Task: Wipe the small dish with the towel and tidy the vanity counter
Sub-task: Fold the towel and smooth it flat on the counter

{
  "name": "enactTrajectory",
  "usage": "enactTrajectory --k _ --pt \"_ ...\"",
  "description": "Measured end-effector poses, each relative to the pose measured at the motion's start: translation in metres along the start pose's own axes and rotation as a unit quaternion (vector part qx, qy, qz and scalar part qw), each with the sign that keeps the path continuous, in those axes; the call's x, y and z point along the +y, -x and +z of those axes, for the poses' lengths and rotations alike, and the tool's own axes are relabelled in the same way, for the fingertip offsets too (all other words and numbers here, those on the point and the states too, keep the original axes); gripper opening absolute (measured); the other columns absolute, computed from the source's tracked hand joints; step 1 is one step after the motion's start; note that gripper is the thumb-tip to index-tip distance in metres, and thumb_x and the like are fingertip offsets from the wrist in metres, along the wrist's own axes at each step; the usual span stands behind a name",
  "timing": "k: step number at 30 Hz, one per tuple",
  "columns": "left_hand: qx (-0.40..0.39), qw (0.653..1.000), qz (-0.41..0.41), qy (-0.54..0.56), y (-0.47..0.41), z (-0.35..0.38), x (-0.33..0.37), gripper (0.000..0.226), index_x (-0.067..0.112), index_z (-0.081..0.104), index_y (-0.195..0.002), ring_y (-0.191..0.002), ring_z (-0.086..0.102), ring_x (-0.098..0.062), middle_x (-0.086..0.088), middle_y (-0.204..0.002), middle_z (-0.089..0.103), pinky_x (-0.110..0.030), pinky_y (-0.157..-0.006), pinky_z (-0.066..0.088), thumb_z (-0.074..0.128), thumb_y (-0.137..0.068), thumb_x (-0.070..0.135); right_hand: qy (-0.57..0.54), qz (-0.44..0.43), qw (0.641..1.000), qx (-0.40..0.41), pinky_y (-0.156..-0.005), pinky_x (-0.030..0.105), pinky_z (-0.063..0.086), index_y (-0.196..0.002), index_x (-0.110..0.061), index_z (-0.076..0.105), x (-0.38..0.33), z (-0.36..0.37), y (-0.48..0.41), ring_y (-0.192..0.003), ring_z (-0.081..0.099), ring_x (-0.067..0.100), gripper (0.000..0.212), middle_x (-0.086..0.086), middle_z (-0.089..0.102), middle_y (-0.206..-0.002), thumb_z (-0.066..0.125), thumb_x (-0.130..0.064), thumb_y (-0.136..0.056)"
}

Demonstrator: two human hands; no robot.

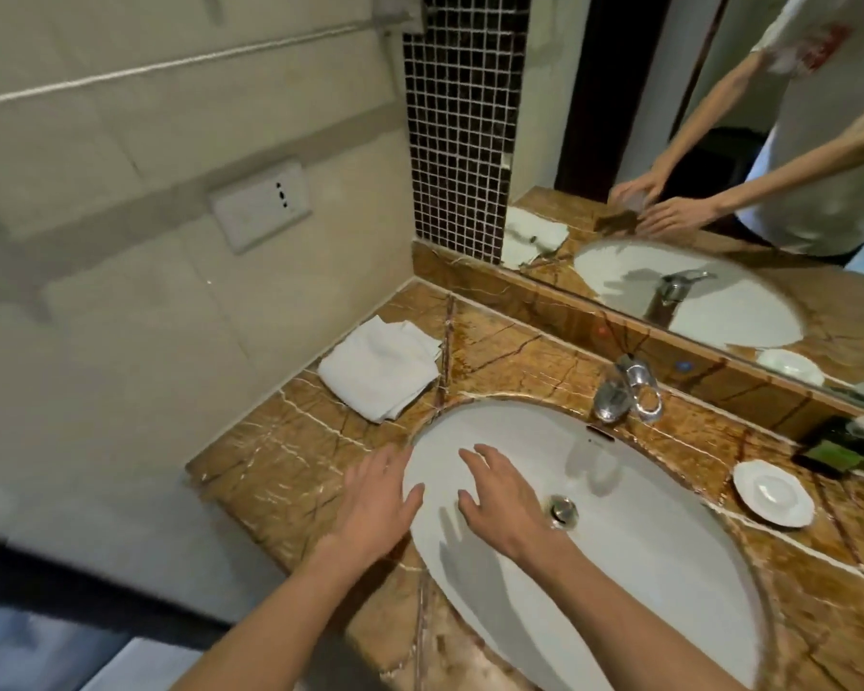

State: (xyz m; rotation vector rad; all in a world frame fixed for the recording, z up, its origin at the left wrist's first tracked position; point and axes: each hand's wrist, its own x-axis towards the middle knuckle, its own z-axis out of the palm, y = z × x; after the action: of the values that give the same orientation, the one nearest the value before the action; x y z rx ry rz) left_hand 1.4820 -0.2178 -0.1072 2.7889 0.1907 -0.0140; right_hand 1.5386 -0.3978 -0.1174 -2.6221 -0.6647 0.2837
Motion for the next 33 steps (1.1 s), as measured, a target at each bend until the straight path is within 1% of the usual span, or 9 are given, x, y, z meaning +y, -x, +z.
enactTrajectory --k 7,12,14,17,19,24,28,30,33 --pt "0.006 0.999 -0.039 0.012 -0.004 -0.03 -0.062 0.058 0.019 0.032 -0.145 -0.141 0.026 -0.025 -0.008 -0.153 0.033 -0.045 -0.115 0.019 0.039 -0.094 0.046 -0.001 -0.008 1.0 -0.008 -0.11 0.037 0.032 -0.145 -0.016 0.034 -0.057 0.014 -0.043 -0.137 0.035 0.03 0.059 0.014 0.035 -0.152 0.051 -0.032 -0.091" --pt "-0.008 0.998 -0.053 0.031 -0.034 -0.029 -0.088 0.059 0.023 0.029 -0.146 -0.143 0.022 -0.025 -0.006 -0.156 0.028 -0.049 -0.117 0.016 0.036 -0.094 0.05 0.001 -0.029 0.999 0.02 -0.096 0.04 0.044 -0.131 -0.014 0.049 -0.072 0.014 -0.084 -0.118 0.05 0.034 0.046 0.015 0.052 -0.131 0.053 -0.026 -0.087" --pt "-0.014 0.998 -0.051 0.032 -0.049 -0.026 -0.097 0.059 0.023 0.029 -0.146 -0.143 0.023 -0.025 -0.006 -0.155 0.028 -0.048 -0.118 0.017 0.033 -0.094 0.052 0.01 -0.038 0.999 0.023 -0.097 0.041 0.043 -0.131 -0.012 0.05 -0.072 0.015 -0.104 -0.119 0.049 0.034 0.047 0.015 0.053 -0.13 0.053 -0.025 -0.086" --pt "-0.016 0.998 -0.052 0.036 -0.081 -0.027 -0.106 0.061 0.023 0.028 -0.146 -0.142 0.024 -0.025 -0.007 -0.155 0.029 -0.046 -0.117 0.019 0.03 -0.094 0.055 0.023 -0.033 0.999 0.034 -0.106 0.041 0.036 -0.137 -0.01 0.046 -0.068 0.012 -0.141 -0.129 0.042 0.034 0.05 0.019 0.047 -0.14 0.051 -0.026 -0.091" --pt "-0.013 0.998 -0.052 0.03 -0.104 -0.031 -0.113 0.061 0.022 0.027 -0.147 -0.142 0.024 -0.025 -0.008 -0.155 0.029 -0.044 -0.116 0.019 0.031 -0.095 0.053 0.025 -0.024 0.998 0.052 -0.107 0.042 0.035 -0.138 -0.009 0.046 -0.068 0.006 -0.168 -0.131 0.04 0.035 0.05 0.02 0.045 -0.142 0.052 -0.026 -0.091" --pt "-0.021 0.998 -0.058 0.014 -0.162 -0.036 -0.13 0.057 0.02 0.027 -0.147 -0.144 0.021 -0.027 -0.011 -0.156 0.026 -0.043 -0.118 0.017 0.03 -0.097 0.049 0.025 -0.017 0.998 0.055 -0.101 0.043 0.041 -0.128 -0.008 0.051 -0.064 0.0 -0.227 -0.119 0.047 0.035 0.044 0.018 0.052 -0.127 0.055 -0.025 -0.087" --pt "-0.032 0.997 -0.059 -0.03 -0.196 -0.032 -0.134 0.054 0.019 0.025 -0.148 -0.143 0.023 -0.028 -0.011 -0.156 0.025 -0.044 -0.118 0.02 0.029 -0.099 0.043 0.02 0.027 0.999 0.033 -0.093 0.045 0.046 -0.122 -0.009 0.05 -0.055 0.005 -0.258 -0.11 0.052 0.035 0.041 0.017 0.056 -0.122 0.056 -0.025 -0.085" --pt "-0.038 0.996 -0.07 -0.04 -0.206 -0.03 -0.137 0.053 0.018 0.022 -0.148 -0.142 0.026 -0.029 -0.012 -0.156 0.025 -0.044 -0.118 0.021 0.03 -0.1 0.037 0.02 0.043 0.999 0.018 -0.088 0.044 0.045 -0.119 -0.011 0.048 -0.05 0.014 -0.266 -0.104 0.053 0.033 0.039 0.015 0.058 -0.116 0.055 -0.029 -0.085" --pt "-0.028 0.995 -0.093 -0.028 -0.223 -0.027 -0.146 0.054 0.012 0.026 -0.146 -0.136 0.034 -0.031 -0.015 -0.149 0.035 -0.045 -0.115 0.027 0.039 -0.098 0.035 -0.014 0.065 0.998 0.021 -0.091 0.043 0.041 -0.124 -0.013 0.046 -0.045 0.026 -0.279 -0.107 0.052 0.031 0.048 0.012 0.058 -0.117 0.059 -0.038 -0.085"
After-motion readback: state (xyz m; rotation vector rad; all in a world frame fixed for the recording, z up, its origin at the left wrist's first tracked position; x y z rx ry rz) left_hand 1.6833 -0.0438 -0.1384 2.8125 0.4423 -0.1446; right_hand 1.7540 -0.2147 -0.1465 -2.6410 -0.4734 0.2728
